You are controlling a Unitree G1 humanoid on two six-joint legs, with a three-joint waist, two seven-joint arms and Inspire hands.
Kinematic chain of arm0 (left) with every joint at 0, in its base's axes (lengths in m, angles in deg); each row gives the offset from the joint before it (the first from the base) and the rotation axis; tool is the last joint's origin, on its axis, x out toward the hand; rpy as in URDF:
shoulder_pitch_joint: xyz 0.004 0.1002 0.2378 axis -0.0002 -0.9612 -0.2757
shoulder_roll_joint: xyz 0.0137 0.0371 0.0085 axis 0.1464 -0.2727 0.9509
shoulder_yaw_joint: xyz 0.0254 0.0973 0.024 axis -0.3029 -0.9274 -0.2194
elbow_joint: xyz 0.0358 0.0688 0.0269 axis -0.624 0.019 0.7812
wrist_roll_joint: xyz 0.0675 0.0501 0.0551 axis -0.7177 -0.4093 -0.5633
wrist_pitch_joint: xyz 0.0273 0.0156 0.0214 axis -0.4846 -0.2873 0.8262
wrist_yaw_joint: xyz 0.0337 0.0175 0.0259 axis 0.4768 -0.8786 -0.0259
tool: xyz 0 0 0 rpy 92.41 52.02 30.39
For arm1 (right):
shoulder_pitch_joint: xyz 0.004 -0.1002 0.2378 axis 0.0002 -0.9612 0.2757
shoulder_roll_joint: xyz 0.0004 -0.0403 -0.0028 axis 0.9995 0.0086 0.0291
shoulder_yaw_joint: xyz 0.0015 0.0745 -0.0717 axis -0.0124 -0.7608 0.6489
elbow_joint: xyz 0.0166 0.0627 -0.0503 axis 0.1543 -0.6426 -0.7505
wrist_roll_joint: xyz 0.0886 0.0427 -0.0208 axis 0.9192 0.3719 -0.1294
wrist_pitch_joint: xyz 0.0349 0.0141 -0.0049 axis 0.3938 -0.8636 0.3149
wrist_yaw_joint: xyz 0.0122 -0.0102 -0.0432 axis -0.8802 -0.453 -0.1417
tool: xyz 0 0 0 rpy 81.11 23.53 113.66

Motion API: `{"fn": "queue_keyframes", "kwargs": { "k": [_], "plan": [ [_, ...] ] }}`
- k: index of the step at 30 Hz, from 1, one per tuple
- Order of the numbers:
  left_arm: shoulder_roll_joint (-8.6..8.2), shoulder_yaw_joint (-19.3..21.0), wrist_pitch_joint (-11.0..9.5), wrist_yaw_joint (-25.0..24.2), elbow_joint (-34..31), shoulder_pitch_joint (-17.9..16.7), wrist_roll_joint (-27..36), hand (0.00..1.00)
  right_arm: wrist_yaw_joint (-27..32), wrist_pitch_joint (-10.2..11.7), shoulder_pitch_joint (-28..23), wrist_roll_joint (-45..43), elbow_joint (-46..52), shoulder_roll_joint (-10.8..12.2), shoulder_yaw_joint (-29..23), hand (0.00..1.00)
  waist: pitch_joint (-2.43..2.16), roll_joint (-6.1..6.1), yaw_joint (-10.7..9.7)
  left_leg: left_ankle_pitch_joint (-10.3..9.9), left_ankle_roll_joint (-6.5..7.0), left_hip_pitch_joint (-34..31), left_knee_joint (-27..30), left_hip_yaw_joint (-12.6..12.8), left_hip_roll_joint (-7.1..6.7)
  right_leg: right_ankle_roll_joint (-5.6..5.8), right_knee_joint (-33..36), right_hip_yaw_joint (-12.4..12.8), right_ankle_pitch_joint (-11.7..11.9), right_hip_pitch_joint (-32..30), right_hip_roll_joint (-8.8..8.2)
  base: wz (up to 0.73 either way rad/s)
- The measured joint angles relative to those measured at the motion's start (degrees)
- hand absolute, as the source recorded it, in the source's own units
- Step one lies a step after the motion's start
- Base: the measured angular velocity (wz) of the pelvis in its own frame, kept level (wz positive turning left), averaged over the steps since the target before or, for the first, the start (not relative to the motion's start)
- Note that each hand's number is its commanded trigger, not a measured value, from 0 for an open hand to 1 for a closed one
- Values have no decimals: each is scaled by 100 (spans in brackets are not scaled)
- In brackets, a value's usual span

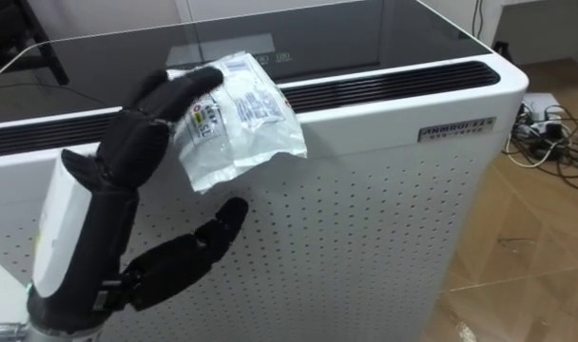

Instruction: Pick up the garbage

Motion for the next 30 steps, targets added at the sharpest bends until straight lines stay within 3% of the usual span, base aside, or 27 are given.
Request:
{"fn": "queue_keyframes", "kwargs": {
  "k": [8,15,18,21,24,26,27,29,30],
  "plan": [
    [-200,242,18,226,28,344,19,100,-10,-2,-3,-3,0,0,17,100,1,2,-7,0,0,85,-89,45,3,0,-38,32,1,40,-3,-3],
    [-210,325,12,233,50,447,24,100,-26,-86,-6,-3,1,1,4,100,1,12,-3,0,1,190,-178,45,-2,3,-110,35,5,130,-1,0],
    [-222,347,11,220,70,483,331,100,-30,-121,-6,19,1,15,14,100,4,17,-3,1,1,259,-214,101,6,4,-142,61,5,197,2,-5],
    [-217,243,-68,-87,-79,464,1231,100,-29,-126,0,-2,8,12,31,100,1,19,1,2,2,239,-220,108,6,12,-184,52,3,190,2,0],
    [-224,199,-134,-876,-370,382,2619,100,-54,-129,8,-3,13,11,36,100,-10,-16,46,25,20,217,-245,125,-7,19,-118,82,-1,116,-13,0],
    [-242,135,-139,-1645,-539,364,4072,100,-53,-134,7,-1,13,23,38,100,-15,-46,44,51,29,217,-265,133,-19,23,-101,79,-3,110,-26,4],
    [-254,139,-139,-1852,-557,363,4432,100,-54,-142,7,-2,16,28,38,100,-19,-60,44,59,32,213,-266,133,-21,24,-94,67,-4,108,-33,5],
    [-434,143,-137,-2779,-572,409,5925,100,-67,-221,34,-1,33,55,35,100,-56,-128,46,90,41,149,-257,134,-29,35,-84,40,-4,51,-47,8],
    [-467,126,-134,-2975,-591,420,6221,100,-77,-244,52,-1,33,61,35,100,-51,-144,46,102,40,143,-258,134,-31,41,-88,38,5,46,-49,4]
  ]
}}
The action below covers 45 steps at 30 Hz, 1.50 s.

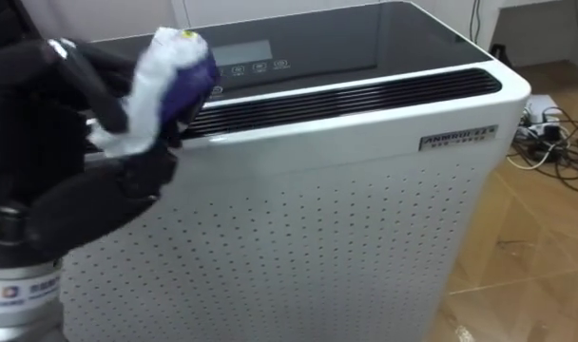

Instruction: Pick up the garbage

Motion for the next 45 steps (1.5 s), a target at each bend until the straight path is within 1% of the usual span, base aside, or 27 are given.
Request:
{"fn": "queue_keyframes", "kwargs": {
  "k": [1,2,3,5,6,7,8,9,10,11,12,13,16,19,21,22,24,25,26,30,33,34,35,37,39,41,45],
  "plan": [
    [-7,-92,15,-416,-4,-8,463,100,-21,-43,27,-1,0,8,0,100,-6,-26,6,11,7,2,-1,0,-5,12,-5,10,15,3,0,0],
    [-8,-197,87,-804,-7,-43,808,100,-25,-103,60,-3,1,15,-1,100,-16,-42,7,19,17,11,-1,-2,-15,28,-5,48,26,6,2,0],
    [-9,-259,132,-956,-18,-60,950,100,-24,-132,73,-3,10,19,-5,100,-18,-45,6,22,20,15,0,6,-16,37,-5,61,32,6,2,-5],
    [-16,-642,522,-1644,-114,-105,1650,100,-19,-146,82,-2,79,30,-5,100,-19,-43,-26,29,33,-30,43,63,-2,94,-33,87,69,-7,8,-6],
    [-18,-709,645,-1827,-112,-106,1764,100,-17,-163,82,-2,105,35,-5,100,-22,-40,-42,29,34,-55,55,67,1,104,-35,88,79,-20,10,-3],
    [-11,-821,975,-2157,-80,-108,1985,100,-11,-213,93,-1,164,41,-5,100,-25,-38,-78,30,35,-109,73,78,7,107,-35,94,108,-63,15,-4],
    [8,-878,1341,-2422,-17,-142,2148,100,-11,-254,121,0,207,47,-5,100,-40,-14,-131,37,46,-182,81,81,10,109,-28,109,139,-138,22,-5],
    [20,-887,1520,-2525,1,-161,2219,100,-12,-262,142,0,222,53,-5,100,-54,12,-170,38,47,-225,79,83,14,102,-25,116,159,-173,27,-11],
    [25,-883,1803,-2713,31,-168,2341,100,-14,-271,153,0,267,67,-2,100,-59,18,-191,39,46,-292,74,98,21,72,-8,142,198,-259,39,-16],
    [34,-879,1993,-2884,49,-168,2466,100,-16,-323,151,-1,300,81,-1,100,-55,11,-194,48,45,-322,73,131,32,39,-4,204,232,-323,50,-18],
    [31,-876,2058,-2970,49,-168,2520,100,-16,-356,151,-1,309,81,0,100,-55,13,-193,48,45,-340,78,144,38,38,-8,216,238,-337,54,-13],
    [19,-871,2175,-3139,47,-148,2647,100,-16,-398,150,-1,308,72,2,100,-58,18,-200,48,46,-375,82,166,43,36,-8,234,243,-348,56,-14],
    [-61,-855,2413,-3390,47,56,2864,100,-14,-466,163,0,258,80,16,100,-59,21,-182,48,57,-388,89,301,76,13,23,281,265,-403,50,-15],
    [-213,-824,2579,-3528,47,295,2982,100,-13,-517,201,9,251,92,73,100,-51,15,-186,45,60,-393,74,327,81,10,11,289,261,-401,51,-3],
    [-273,-810,2659,-3591,47,345,2983,100,-12,-590,231,9,251,105,101,100,-46,9,-189,45,59,-390,59,343,83,7,-2,301,249,-405,54,-3],
    [-313,-806,2717,-3614,47,348,2983,100,-11,-641,263,9,248,108,132,100,-36,-2,-170,45,59,-383,51,367,86,4,-1,335,241,-418,59,-8],
    [-338,-802,2812,-3670,45,350,2983,100,3,-655,291,24,247,115,165,100,-13,-16,-151,45,59,-381,51,395,92,0,-17,343,234,-425,60,-4],
    [-343,-793,2837,-3738,45,355,2982,100,13,-662,307,28,255,136,165,100,18,-27,-144,44,57,-380,51,395,90,-4,-17,342,211,-433,58,4],
    [-342,-757,2880,-3832,45,354,2977,100,14,-686,306,27,280,153,163,100,37,-38,-144,43,56,-386,50,395,89,-5,-8,342,194,-444,60,5],
    [-304,-590,2891,-4174,88,350,2971,100,-15,-730,304,27,348,161,155,100,41,-45,-78,40,52,-422,43,393,90,-11,18,325,163,-519,54,1],
    [-236,-583,2901,-4407,195,234,2957,100,-20,-756,297,29,349,163,156,100,42,-46,-17,40,52,-425,43,393,87,-23,54,323,149,-517,43,0],
    [-171,-581,2907,-4496,282,183,2939,100,-15,-756,298,33,348,169,156,100,42,-43,-5,40,52,-425,43,394,88,-28,85,314,132,-522,37,5],
    [-112,-582,2906,-4581,416,109,2847,100,-9,-755,299,33,340,172,156,100,39,-30,-3,40,51,-424,47,392,88,-31,92,293,124,-517,33,7],
    [-106,-584,2912,-4630,673,2,2485,100,15,-753,299,33,317,160,155,100,46,1,-2,41,50,-433,49,385,90,-33,97,266,122,-521,35,8],
    [-116,-583,2922,-4632,901,-93,2126,100,55,-751,300,29,259,165,158,100,38,31,-2,41,49,-471,67,384,97,-32,105,251,116,-542,41,8],
    [-121,-583,2920,-4627,1146,-125,1748,100,84,-744,318,29,240,156,153,100,35,52,53,48,39,-596,94,386,101,-37,190,252,107,-698,36,2],
    [-123,-593,2905,-4663,1435,-143,1529,100,123,-698,330,33,240,136,155,100,41,100,98,57,31,-818,205,383,113,-52,271,237,120,-888,34,1]
  ]
}}
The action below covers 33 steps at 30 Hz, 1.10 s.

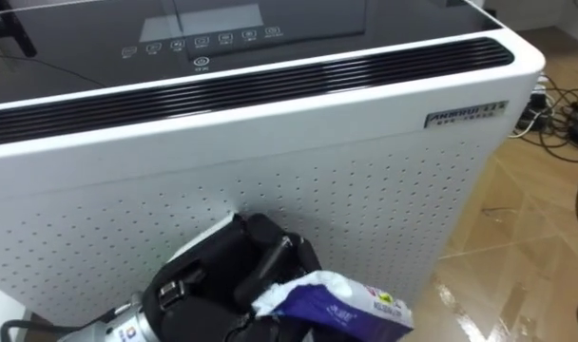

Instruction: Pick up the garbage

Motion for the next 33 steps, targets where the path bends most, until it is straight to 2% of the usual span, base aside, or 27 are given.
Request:
{"fn": "queue_keyframes", "kwargs": {
  "k": [3,4,6,8,11,16,20,25,33],
  "plan": [
    [4,-114,-50,-19,421,8,-24,100,18,26,44,73,2,-32,33,100,11,71,0,0,0,-77,54,1,4,-4,68,-12,1,-80,-6,1],
    [-6,-131,-55,-19,650,9,-98,100,26,35,78,101,2,-34,78,100,30,79,-3,1,-1,-90,63,-2,3,-13,104,-29,-4,-101,-13,4],
    [-12,-138,-62,2,969,13,-352,100,47,97,98,194,-1,-29,127,100,42,73,-36,7,-11,-185,101,-37,4,-34,133,-114,-18,-163,-32,12],
    [-85,-114,-75,132,1238,28,-904,100,40,115,193,187,-18,-36,106,100,61,82,-60,15,-15,-425,207,-44,21,-51,217,-148,-23,-375,-34,10],
    [-196,-104,-94,285,1609,62,-1189,100,11,125,331,192,-21,-12,73,100,106,17,-43,34,-18,-705,290,-56,32,-71,321,-145,-14,-658,-33,2],
    [-314,-123,-190,568,2277,172,-1663,100,108,140,431,192,-23,18,100,100,114,2,7,47,-19,-928,298,-68,34,-82,354,-149,-6,-891,-40,0],
    [-372,-168,-427,723,2836,286,-1812,100,122,228,526,176,-33,45,111,100,122,-8,6,68,-15,-1135,293,-62,37,-86,419,-153,-12,-1138,-72,0],
    [-409,-160,-435,1038,3570,489,-2247,100,104,259,601,182,-100,83,140,100,136,-29,-10,74,-8,-1410,347,4,59,-89,450,-170,-10,-1392,-77,0],
    [-432,-158,-557,1271,3919,601,-2392,100,97,335,820,184,-299,113,135,100,156,-61,1,74,-7,-1732,415,7,65,-92,535,-190,-8,-1690,-80,0]
  ]
}}
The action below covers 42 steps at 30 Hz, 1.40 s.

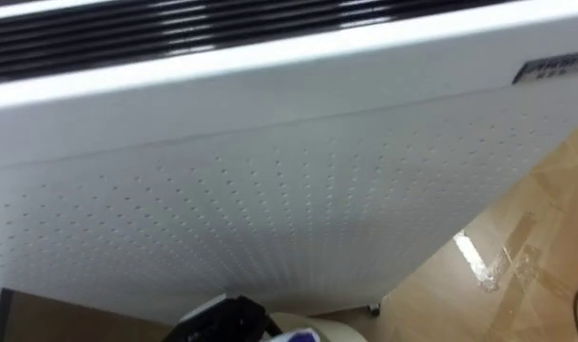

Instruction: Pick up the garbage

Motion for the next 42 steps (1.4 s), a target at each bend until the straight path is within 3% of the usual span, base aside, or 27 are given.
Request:
{"fn": "queue_keyframes", "kwargs": {
  "k": [9,11,12,15,16,17,18,30,42],
  "plan": [
    [67,-91,-153,534,448,94,2,98,15,2,94,60,-27,-30,235,100,18,-26,8,0,0,-149,115,-23,12,0,-1,-100,0,-45,0,5],
    [124,-162,-156,643,526,96,1,64,23,1,98,60,-30,-37,279,100,18,-25,9,-1,0,-189,163,-23,18,-2,3,-124,-1,-47,-1,7],
    [142,-178,-156,660,541,96,0,59,24,2,100,60,-29,-36,285,100,18,-25,9,-1,0,-193,168,-23,19,-2,3,-126,-1,-47,-1,3],
    [178,-192,-156,753,583,92,-8,58,28,3,134,61,-102,-35,328,100,18,-25,8,0,1,-198,175,-14,20,-2,-3,-142,-5,-50,-10,4],
    [185,-192,-156,761,582,93,-8,53,28,3,148,77,-144,-37,327,100,18,-22,9,0,1,-204,184,-3,23,-5,3,-153,-9,-51,-15,5],
    [190,-192,-156,760,582,93,-8,18,26,3,138,175,-149,-37,327,100,17,-20,4,0,2,-219,208,0,25,-7,12,-171,-15,-51,-20,5],
    [191,-191,-156,760,582,93,-9,0,26,3,133,237,-149,-36,327,100,17,-20,0,0,2,-226,221,0,26,-8,20,-175,-18,-53,-21,4],
    [167,-392,-158,785,846,2,-577,0,21,17,0,510,-148,-37,344,100,10,-9,22,10,19,-160,218,83,23,-14,106,-165,-51,-38,-53,0],
    [150,-516,-138,304,1242,-117,-608,0,12,17,-18,690,-154,-67,386,100,-12,56,25,25,42,-120,228,80,17,-20,204,-147,-59,-45,-72,0]
  ]
}}
